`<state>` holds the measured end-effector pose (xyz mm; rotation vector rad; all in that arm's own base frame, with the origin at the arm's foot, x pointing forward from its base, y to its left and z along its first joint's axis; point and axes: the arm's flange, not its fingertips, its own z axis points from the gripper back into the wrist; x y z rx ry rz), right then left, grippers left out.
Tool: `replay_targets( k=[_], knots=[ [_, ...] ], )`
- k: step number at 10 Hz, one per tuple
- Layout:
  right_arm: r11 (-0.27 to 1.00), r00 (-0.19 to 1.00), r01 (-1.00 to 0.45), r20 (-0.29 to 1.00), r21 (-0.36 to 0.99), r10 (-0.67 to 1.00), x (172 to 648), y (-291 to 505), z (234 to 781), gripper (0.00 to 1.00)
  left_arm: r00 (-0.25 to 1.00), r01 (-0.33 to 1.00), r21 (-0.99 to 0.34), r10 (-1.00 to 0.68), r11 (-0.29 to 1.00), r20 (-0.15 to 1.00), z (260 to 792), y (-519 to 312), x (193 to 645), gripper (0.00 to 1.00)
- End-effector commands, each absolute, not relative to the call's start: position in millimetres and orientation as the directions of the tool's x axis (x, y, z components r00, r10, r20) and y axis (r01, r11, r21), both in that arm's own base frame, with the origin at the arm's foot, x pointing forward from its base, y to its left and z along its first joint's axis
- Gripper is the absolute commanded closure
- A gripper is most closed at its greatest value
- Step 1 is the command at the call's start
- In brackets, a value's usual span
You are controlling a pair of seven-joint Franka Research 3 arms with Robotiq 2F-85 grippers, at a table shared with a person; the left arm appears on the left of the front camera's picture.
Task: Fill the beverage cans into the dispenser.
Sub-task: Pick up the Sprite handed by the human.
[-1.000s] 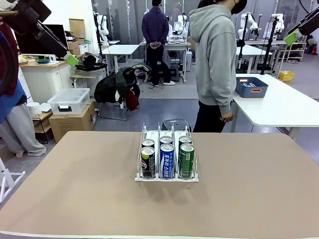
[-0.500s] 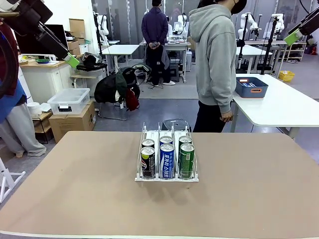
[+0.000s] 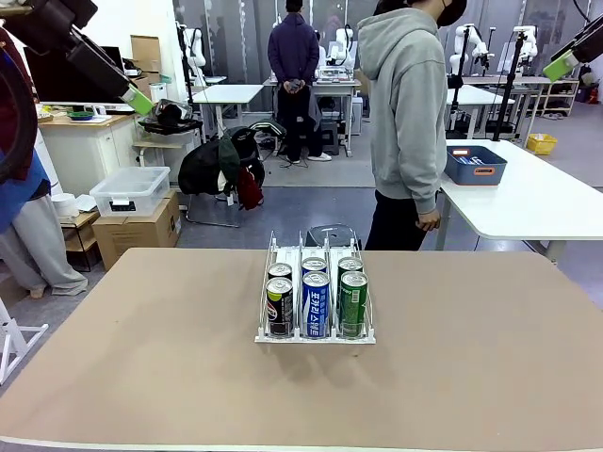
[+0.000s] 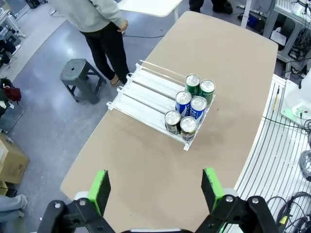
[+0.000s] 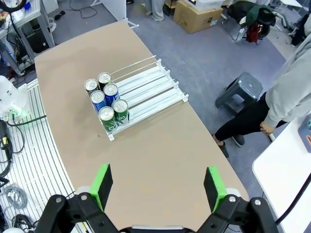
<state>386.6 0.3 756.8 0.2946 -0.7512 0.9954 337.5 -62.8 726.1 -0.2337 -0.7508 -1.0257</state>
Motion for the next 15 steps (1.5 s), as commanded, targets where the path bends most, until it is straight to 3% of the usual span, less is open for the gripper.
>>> replay_targets(
  k=[1,4,5,6,15],
  knots=[
    [0.570,0.354,-0.813,0.679,-0.117,0.643,375.0,0.2,755.8,0.00,0.288,0.866,0.107,-0.661,0.489,0.693,731.6,-62.1,340.8,0.00],
    [0.565,0.355,-0.818,0.684,-0.102,0.638,376.4,-0.9,754.4,0.00,0.286,0.857,0.111,-0.643,0.503,0.710,739.7,-61.1,341.8,0.00],
    [0.550,0.351,-0.830,0.684,-0.089,0.640,377.5,-0.6,752.5,0.00,0.272,0.828,0.177,-0.657,0.532,0.703,738.9,-60.4,342.7,0.00],
    [0.548,0.333,-0.829,0.692,-0.108,0.640,377.1,-1.7,761.7,0.00,0.291,0.854,0.122,-0.657,0.506,0.695,737.6,-65.2,337.5,0.00],
    [0.548,0.333,-0.829,0.692,-0.108,0.640,377.1,-1.7,761.7,0.00,0.291,0.854,0.122,-0.657,0.506,0.695,737.6,-65.2,337.5,0.00]
  ],
)
